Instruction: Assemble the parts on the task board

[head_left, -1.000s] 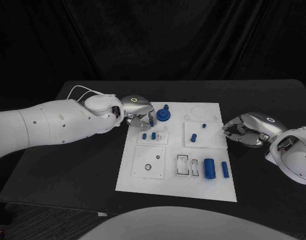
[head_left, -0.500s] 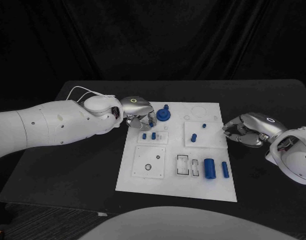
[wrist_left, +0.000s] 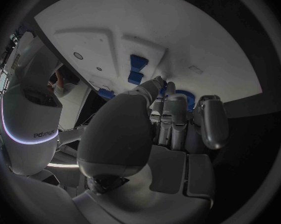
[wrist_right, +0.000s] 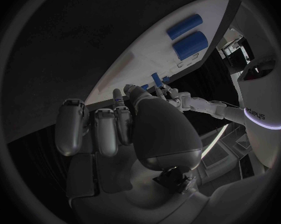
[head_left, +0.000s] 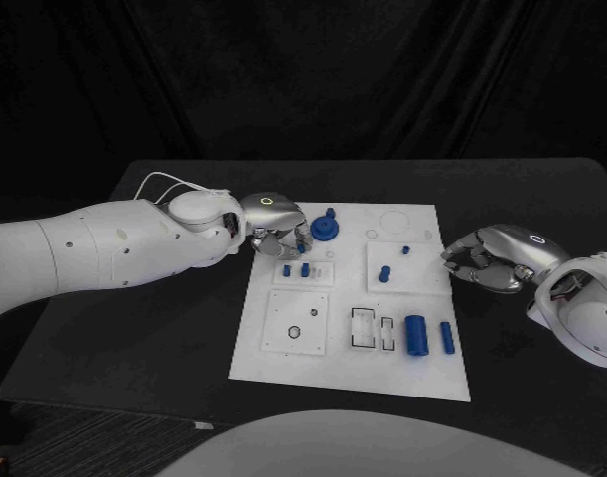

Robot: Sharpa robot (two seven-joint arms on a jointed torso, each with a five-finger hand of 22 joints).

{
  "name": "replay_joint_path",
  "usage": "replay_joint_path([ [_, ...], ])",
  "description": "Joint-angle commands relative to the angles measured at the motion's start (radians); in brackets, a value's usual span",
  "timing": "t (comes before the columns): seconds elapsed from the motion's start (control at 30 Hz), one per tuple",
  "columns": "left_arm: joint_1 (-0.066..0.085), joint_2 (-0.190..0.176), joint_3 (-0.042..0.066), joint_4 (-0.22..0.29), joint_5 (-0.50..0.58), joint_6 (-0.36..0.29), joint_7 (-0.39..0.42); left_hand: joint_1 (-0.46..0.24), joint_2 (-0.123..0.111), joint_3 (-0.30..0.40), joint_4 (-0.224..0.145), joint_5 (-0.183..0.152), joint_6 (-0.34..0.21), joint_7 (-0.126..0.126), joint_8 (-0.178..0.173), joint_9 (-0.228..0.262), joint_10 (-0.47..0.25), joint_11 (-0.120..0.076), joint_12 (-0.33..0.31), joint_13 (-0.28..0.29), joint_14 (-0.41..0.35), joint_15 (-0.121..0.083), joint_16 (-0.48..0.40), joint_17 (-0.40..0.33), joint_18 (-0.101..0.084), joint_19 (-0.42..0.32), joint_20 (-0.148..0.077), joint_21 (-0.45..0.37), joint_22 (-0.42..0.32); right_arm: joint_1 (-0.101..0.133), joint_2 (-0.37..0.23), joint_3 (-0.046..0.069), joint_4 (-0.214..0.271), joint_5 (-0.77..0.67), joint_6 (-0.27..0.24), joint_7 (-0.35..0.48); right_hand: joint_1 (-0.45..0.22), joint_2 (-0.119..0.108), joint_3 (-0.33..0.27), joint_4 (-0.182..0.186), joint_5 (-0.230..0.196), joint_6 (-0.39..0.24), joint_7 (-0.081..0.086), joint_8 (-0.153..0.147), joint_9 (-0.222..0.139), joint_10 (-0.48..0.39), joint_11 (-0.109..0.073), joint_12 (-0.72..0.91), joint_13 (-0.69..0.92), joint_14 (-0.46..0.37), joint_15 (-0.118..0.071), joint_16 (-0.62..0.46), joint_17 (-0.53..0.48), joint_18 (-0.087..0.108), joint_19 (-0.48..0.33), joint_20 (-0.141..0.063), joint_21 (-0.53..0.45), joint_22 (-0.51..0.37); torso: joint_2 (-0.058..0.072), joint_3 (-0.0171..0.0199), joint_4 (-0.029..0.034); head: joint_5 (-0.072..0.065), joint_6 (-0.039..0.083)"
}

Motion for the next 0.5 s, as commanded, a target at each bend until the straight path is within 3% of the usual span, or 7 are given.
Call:
replay_joint_path([
  [0.03,-0.003,0.003,-0.002,-0.004,0.005,0.017,-0.001,-0.009,0.003,0.004,0.004,-0.006,0.000,-0.003,-0.001,0.000,0.006,-0.001,-0.006,-0.001,-0.009,-0.002,-0.006,-0.005,-0.005,-0.011,0.000,-0.006,0.169,-0.003,0.001,0.001,0.000,-0.002,0.007,-0.015,0.000,-0.007,0.007,-0.001,0.007,0.009,0.000,-0.003,-0.002,-0.004,0.005,-0.006,-0.008,0.068,0.004,-0.002,0.059,0.013,0.000,0.008,-0.006,0.182,0.000,0.0000,-0.0006,0.000,0.000],
  [0.2,-0.004,0.006,-0.002,-0.010,0.005,0.024,-0.010,-0.007,-0.004,0.006,0.000,-0.006,-0.014,-0.005,-0.006,-0.004,-0.002,-0.001,-0.016,-0.003,-0.017,-0.001,-0.015,-0.016,-0.003,-0.016,0.000,-0.016,0.166,-0.003,0.000,0.001,0.002,-0.002,0.008,-0.017,0.000,-0.007,0.007,-0.001,0.007,0.009,0.000,-0.003,-0.002,-0.004,0.005,-0.006,-0.008,0.068,0.004,-0.002,0.059,0.013,0.000,0.008,-0.006,0.182,0.000,0.0007,0.0001,-0.002,0.000],
  [0.27,-0.004,0.006,-0.002,-0.012,0.005,0.028,-0.017,-0.022,-0.021,0.003,0.009,-0.029,-0.102,-0.027,-0.010,-0.024,-0.028,-0.004,-0.036,-0.010,-0.033,0.000,-0.030,-0.038,0.000,-0.028,0.002,-0.035,0.161,-0.003,-0.001,0.001,0.002,-0.002,0.008,-0.017,0.000,-0.007,0.007,-0.001,0.007,0.009,0.000,-0.003,-0.002,-0.004,0.005,-0.006,-0.008,0.068,0.004,-0.002,0.059,0.013,0.000,0.008,-0.006,0.182,0.001,0.0007,0.0002,-0.001,0.000],
  [0.33,-0.005,0.006,-0.002,-0.013,0.005,0.025,-0.024,-0.044,-0.034,-0.004,0.026,-0.066,-0.178,-0.064,-0.008,-0.042,-0.060,0.008,-0.043,-0.015,-0.044,0.007,-0.040,-0.052,0.002,-0.035,0.005,-0.048,0.158,-0.003,-0.002,0.001,0.003,-0.002,0.007,-0.016,0.000,-0.007,0.007,-0.001,0.007,0.009,0.000,-0.003,-0.002,-0.004,0.005,-0.006,-0.008,0.068,0.004,-0.002,0.059,0.013,0.000,0.008,-0.006,0.182,0.001,0.0005,0.0003,-0.001,0.000],
  [0.37,-0.005,0.005,-0.002,-0.014,0.005,0.020,-0.028,-0.045,-0.035,-0.005,0.028,-0.070,-0.185,-0.066,-0.008,-0.043,-0.064,0.009,-0.042,-0.015,-0.046,0.007,-0.041,-0.054,0.002,-0.036,0.006,-0.049,0.158,-0.003,-0.002,0.001,0.003,-0.002,0.007,-0.016,0.000,-0.007,0.007,-0.001,0.007,0.009,0.000,-0.003,-0.002,-0.005,0.005,-0.006,-0.008,0.068,0.004,-0.003,0.059,0.013,0.000,0.008,-0.006,0.182,0.001,0.0007,0.0001,-0.001,0.000],
  [0.4,-0.005,0.004,-0.002,-0.014,0.005,0.016,-0.030,-0.062,-0.047,-0.019,0.042,-0.097,-0.239,-0.084,-0.008,-0.057,-0.109,0.015,-0.041,-0.020,-0.058,0.013,-0.050,-0.068,0.005,-0.045,0.010,-0.067,0.154,-0.003,-0.003,0.001,0.003,-0.002,0.007,-0.016,0.000,-0.007,0.008,-0.002,0.007,0.008,0.000,-0.003,-0.002,-0.005,0.005,-0.006,-0.008,0.068,0.004,-0.003,0.058,0.013,0.000,0.008,-0.007,0.182,0.000,0.0005,-0.0003,0.000,0.000],
  [0.5,-0.006,0.003,-0.002,-0.016,0.005,-0.004,-0.038,-0.077,-0.055,-0.052,0.056,-0.105,-0.320,-0.111,-0.009,-0.077,-0.163,0.021,-0.040,-0.019,-0.065,0.017,-0.053,-0.074,0.006,-0.049,0.014,-0.075,0.153,-0.003,-0.004,0.001,0.004,-0.002,0.007,-0.016,0.000,-0.007,0.008,-0.002,0.007,0.008,0.000,-0.003,-0.002,-0.005,0.005,-0.006,-0.008,0.068,0.004,-0.003,0.058,0.013,0.000,0.008,-0.007,0.182,0.001,0.0005,-0.0012,0.001,0.000],
])
